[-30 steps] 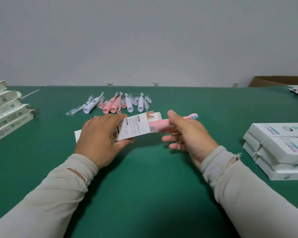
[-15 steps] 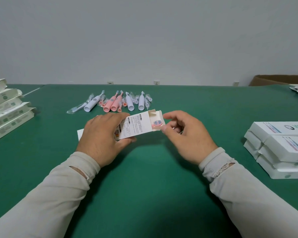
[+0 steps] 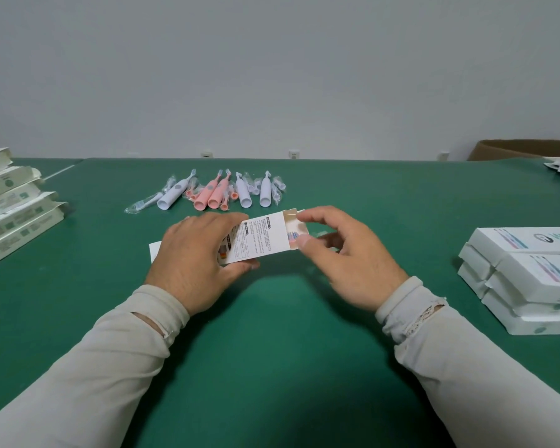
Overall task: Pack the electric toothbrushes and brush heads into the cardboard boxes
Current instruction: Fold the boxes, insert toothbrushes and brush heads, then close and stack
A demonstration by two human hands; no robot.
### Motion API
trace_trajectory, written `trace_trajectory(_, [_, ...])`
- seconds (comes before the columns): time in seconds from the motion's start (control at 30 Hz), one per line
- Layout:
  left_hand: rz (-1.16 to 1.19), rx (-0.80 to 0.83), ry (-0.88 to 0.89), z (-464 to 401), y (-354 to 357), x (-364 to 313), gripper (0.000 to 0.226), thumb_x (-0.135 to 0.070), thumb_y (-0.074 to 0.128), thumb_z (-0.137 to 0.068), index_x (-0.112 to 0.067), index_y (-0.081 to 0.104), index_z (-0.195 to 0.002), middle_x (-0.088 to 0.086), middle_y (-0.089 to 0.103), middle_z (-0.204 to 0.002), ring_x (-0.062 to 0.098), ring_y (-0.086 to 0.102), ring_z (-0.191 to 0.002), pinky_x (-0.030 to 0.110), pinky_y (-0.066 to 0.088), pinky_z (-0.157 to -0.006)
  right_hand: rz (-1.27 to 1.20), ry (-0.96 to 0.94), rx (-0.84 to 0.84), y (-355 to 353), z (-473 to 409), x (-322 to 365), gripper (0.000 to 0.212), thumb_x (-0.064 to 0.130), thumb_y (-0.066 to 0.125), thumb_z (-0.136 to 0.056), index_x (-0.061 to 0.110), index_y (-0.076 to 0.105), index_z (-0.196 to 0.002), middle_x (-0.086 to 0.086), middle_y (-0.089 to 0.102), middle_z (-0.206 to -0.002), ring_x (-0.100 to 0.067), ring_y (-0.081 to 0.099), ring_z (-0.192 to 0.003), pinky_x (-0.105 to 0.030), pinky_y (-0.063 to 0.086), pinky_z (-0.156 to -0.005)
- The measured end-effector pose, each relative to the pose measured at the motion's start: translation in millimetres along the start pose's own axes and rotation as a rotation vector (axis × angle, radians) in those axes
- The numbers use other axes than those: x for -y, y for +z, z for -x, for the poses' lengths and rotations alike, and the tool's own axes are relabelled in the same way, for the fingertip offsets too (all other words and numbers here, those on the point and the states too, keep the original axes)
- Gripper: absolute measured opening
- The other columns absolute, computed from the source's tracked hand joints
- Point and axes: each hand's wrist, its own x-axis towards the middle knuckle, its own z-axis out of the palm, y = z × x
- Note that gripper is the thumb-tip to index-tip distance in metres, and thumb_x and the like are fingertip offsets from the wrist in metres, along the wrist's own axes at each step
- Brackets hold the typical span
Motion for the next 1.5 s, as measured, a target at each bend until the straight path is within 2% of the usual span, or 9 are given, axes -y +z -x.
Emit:
trace_trajectory(0.17, [0.021,0.021,0.034,0.5,2.2,-2.3,0.075,-0.069,0.061,-0.071,-0.031,0.053,-0.135,-0.009,0.063,-0.122,0.020,0.056,-0.108,0.044,0.042,-0.096,-0.093,0.076,0.086,6.8,0.0,-2.4,0.034,0.017,0.076,-0.088,0.029,0.063,-0.117,0.012,0.068,-0.121,-0.006,0.069,-0.100,-0.023,0.052,-0.095])
trace_trajectory(0.33, [-0.015,0.048,-0.056,-0.8,-0.7,10.8,0.074,-0.061,0.073,-0.072,-0.032,0.049,-0.136,-0.009,0.063,-0.120,0.020,0.056,-0.105,0.043,0.045,-0.095,-0.223,0.126,-0.046,1.4,-2.3,-3.1,0.021,0.014,0.077,-0.087,0.027,0.065,-0.100,0.005,0.073,-0.108,-0.012,0.073,-0.086,-0.025,0.057,-0.078])
trace_trajectory(0.63, [-0.049,0.103,-0.220,-0.2,-1.3,23.8,0.059,-0.062,0.072,-0.074,-0.039,0.049,-0.123,-0.010,0.053,-0.109,0.020,0.051,-0.101,0.041,0.050,-0.079,-0.348,0.221,-0.012,-6.7,-5.2,-3.9,0.014,0.012,0.060,-0.098,0.013,0.069,-0.088,0.001,0.073,-0.076,-0.016,0.072,-0.072,-0.028,0.059,-0.067])
trace_trajectory(0.87, [-0.034,0.050,-0.177,-0.2,-2.9,20.6,0.059,-0.053,0.079,-0.073,-0.034,0.054,-0.122,-0.006,0.057,-0.111,0.022,0.047,-0.104,0.036,0.041,-0.077,-0.264,0.189,-0.068,-4.3,-6.3,-3.5,0.014,0.011,0.069,-0.092,0.022,0.073,-0.084,-0.006,0.073,-0.091,-0.019,0.070,-0.073,-0.042,0.060,-0.077])
trace_trajectory(1.0, [0.008,0.055,-0.187,0.4,-1.6,18.3,0.054,-0.051,0.080,-0.072,-0.039,0.053,-0.118,-0.013,0.052,-0.105,0.019,0.047,-0.106,0.042,0.048,-0.083,-0.191,0.158,-0.066,-4.9,-5.3,-3.3,0.016,0.008,0.073,-0.089,0.022,0.073,-0.081,-0.013,0.074,-0.092,-0.031,0.066,-0.076,-0.056,0.058,-0.084])
trace_trajectory(1.1, [0.047,0.090,-0.200,0.5,-0.2,21.2,0.054,-0.052,0.080,-0.072,-0.042,0.053,-0.117,-0.016,0.053,-0.103,0.016,0.049,-0.103,0.043,0.049,-0.084,-0.064,0.085,-0.017,-10.6,-4.2,-2.6,0.019,0.011,0.074,-0.088,0.027,0.074,-0.078,-0.014,0.072,-0.084,-0.023,0.058,-0.074,-0.046,0.055,-0.080])
trace_trajectory(1.23, [0.072,0.115,-0.192,0.2,1.0,23.8,0.055,-0.056,0.080,-0.070,-0.044,0.052,-0.116,-0.015,0.056,-0.102,0.015,0.052,-0.098,0.043,0.050,-0.084,0.077,0.024,0.064,-15.1,-2.8,-2.1,0.021,0.012,0.071,-0.090,0.031,0.073,-0.081,0.012,0.065,-0.076,-0.004,0.052,-0.064,-0.019,0.043,-0.069])
trace_trajectory(1.37, [0.083,0.102,-0.177,1.3,2.3,22.7,0.054,-0.058,0.078,-0.069,-0.045,0.051,-0.114,-0.017,0.054,-0.098,0.014,0.052,-0.095,0.042,0.051,-0.082,0.065,-0.007,0.075,-11.1,-2.0,0.0,0.027,0.004,0.066,-0.091,0.029,0.073,-0.082,-0.004,0.067,-0.092,-0.015,0.057,-0.076,-0.026,0.047,-0.079])
trace_trajectory(1.5, [0.053,0.082,-0.183,1.7,3.2,22.0,0.053,-0.054,0.078,-0.072,-0.045,0.051,-0.117,-0.016,0.054,-0.103,0.014,0.049,-0.100,0.044,0.050,-0.082,-0.041,0.035,0.018,-16.1,-3.8,2.9,0.034,0.000,0.064,-0.093,0.031,0.075,-0.087,0.003,0.070,-0.099,-0.017,0.063,-0.083,-0.034,0.052,-0.085])
